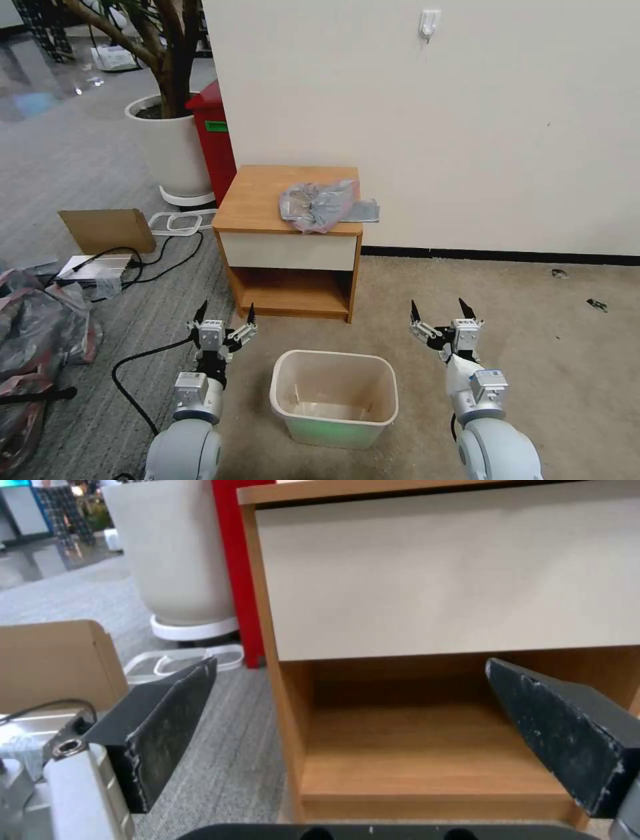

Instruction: Pick up the garbage bag from the table and place it over the trash can.

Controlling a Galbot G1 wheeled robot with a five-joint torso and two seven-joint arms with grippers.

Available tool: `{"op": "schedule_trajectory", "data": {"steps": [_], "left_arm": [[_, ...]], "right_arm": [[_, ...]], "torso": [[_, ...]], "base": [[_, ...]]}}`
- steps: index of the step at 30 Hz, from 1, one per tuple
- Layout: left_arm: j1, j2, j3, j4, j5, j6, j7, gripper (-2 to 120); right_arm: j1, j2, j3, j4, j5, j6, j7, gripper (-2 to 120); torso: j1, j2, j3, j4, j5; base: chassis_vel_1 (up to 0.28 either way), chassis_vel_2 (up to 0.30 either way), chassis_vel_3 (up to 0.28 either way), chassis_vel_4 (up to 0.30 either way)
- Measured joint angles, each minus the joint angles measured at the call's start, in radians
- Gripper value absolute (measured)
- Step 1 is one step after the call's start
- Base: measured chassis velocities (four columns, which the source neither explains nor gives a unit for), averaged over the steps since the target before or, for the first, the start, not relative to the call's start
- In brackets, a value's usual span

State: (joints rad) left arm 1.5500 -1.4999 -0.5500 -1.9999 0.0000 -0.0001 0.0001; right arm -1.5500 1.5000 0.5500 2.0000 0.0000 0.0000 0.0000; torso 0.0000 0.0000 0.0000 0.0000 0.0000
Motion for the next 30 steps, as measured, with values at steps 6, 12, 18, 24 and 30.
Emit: {"op": "schedule_trajectory", "data": {"steps": [6,12,18,24,30], "left_arm": [[0.000,0.000,0.000,0.000,0.000,0.000,0.000,100],[0.000,0.000,0.000,0.000,0.000,0.000,0.000,100],[0.000,0.000,0.000,0.000,0.000,0.000,0.000,100],[0.000,0.000,0.000,0.000,0.000,0.000,0.000,100],[0.000,0.000,0.000,0.000,0.000,0.000,0.000,100]], "right_arm": [[0.000,0.000,0.000,0.000,0.000,0.000,0.000,100],[0.000,0.000,0.000,0.000,0.000,0.000,0.000,100],[0.000,0.000,0.000,0.000,0.000,0.000,0.000,100],[0.000,0.000,0.000,0.000,0.000,0.000,0.000,100],[0.000,0.000,0.000,0.000,0.000,0.000,0.000,100]], "torso": [[0.000,0.000,0.000,0.0000,0.0000],[0.000,0.000,0.000,0.0000,0.0000],[0.000,0.000,0.000,0.0000,0.0000],[0.000,0.000,0.000,0.0000,0.0000],[0.000,0.000,0.000,0.0000,0.0000]], "base": [[0.000,0.000,0.000,0.000],[0.000,0.000,0.000,0.000],[0.000,0.000,0.000,0.000],[0.000,0.000,0.000,0.000],[0.000,0.000,0.000,0.000]]}}
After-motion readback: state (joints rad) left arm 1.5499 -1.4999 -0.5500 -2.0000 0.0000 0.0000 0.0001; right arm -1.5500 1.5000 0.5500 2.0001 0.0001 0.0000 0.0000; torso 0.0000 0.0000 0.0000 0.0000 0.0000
